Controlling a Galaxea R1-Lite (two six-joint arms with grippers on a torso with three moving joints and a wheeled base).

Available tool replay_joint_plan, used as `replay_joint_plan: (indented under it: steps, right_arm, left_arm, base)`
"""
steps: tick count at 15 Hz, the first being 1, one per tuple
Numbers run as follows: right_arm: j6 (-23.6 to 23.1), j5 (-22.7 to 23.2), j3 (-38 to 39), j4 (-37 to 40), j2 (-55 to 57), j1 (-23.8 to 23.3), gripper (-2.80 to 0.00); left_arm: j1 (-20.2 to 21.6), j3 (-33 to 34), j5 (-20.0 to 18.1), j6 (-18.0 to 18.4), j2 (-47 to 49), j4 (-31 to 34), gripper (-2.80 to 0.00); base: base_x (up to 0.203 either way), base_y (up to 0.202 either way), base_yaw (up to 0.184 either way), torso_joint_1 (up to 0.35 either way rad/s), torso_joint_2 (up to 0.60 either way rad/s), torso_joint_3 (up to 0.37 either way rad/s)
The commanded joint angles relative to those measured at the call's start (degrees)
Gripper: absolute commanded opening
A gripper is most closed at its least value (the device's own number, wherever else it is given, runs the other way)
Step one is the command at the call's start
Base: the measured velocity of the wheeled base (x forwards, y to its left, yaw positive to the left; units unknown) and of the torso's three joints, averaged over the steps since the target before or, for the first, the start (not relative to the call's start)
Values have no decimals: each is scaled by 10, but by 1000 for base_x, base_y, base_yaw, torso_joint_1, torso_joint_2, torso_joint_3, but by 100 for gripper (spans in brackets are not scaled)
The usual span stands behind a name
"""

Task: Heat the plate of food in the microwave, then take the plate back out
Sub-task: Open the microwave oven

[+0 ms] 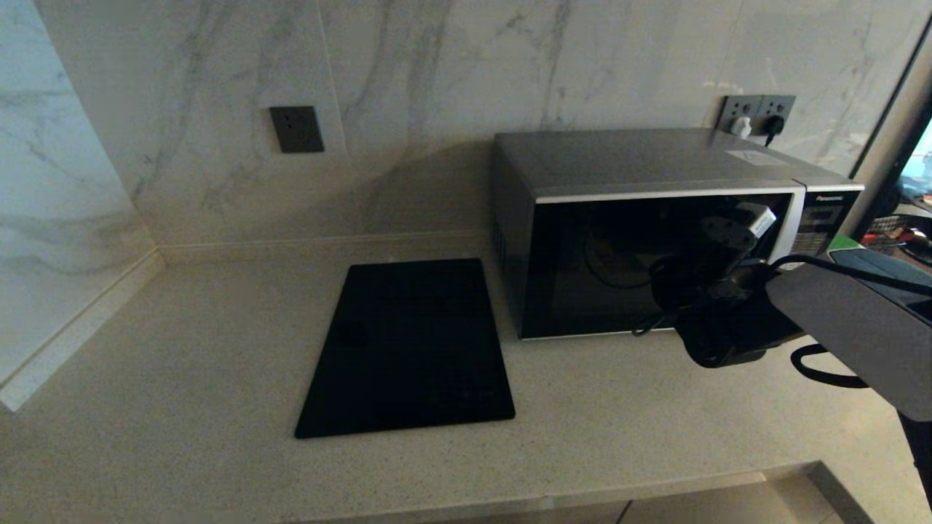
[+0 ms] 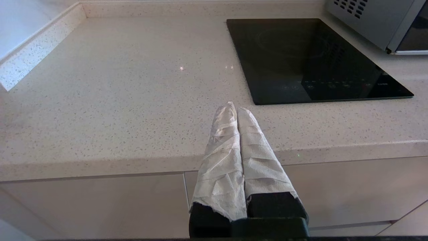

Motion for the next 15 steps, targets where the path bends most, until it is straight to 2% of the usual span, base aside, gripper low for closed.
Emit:
replay_joint_plan:
  steps: [1, 15]
  right_arm:
    - [-5, -3, 0, -3, 4, 0, -280]
    - [-3, -3, 52, -33, -34, 0, -280]
  left_arm:
    - [0, 0, 0, 0, 0, 0, -280]
    - [0, 0, 0, 0, 0, 0, -280]
  base:
    - [0, 0, 0, 0, 0, 0]
    - [0, 0, 0, 0, 0, 0]
